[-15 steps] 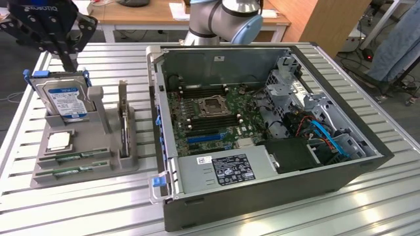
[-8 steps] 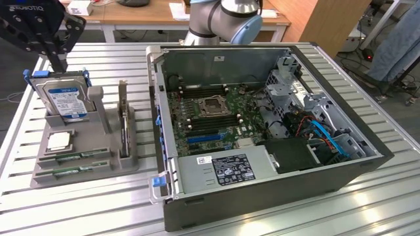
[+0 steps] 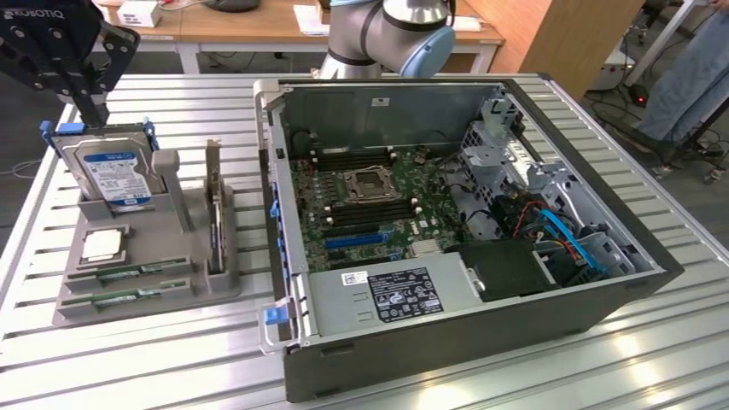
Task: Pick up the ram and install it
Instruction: 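Reach for the ram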
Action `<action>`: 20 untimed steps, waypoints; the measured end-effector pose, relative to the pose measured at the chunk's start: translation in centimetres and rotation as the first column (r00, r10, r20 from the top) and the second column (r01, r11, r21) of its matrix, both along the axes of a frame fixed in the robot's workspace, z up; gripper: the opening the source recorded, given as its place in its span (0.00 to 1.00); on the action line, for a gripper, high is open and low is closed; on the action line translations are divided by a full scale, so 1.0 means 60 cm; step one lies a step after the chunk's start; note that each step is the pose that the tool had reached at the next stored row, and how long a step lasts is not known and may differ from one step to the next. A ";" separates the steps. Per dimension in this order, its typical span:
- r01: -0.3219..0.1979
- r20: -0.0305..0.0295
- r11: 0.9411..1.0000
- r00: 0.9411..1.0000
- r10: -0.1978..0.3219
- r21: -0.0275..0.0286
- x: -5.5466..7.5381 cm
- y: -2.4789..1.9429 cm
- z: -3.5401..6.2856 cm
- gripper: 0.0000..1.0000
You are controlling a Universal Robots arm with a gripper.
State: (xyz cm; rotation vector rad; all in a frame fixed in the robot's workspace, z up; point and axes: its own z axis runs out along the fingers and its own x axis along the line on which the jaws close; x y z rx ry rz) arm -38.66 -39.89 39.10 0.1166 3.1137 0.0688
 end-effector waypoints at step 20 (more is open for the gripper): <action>0.000 0.000 1.000 1.000 0.000 0.000 0.000 -0.0391 0.000 0.09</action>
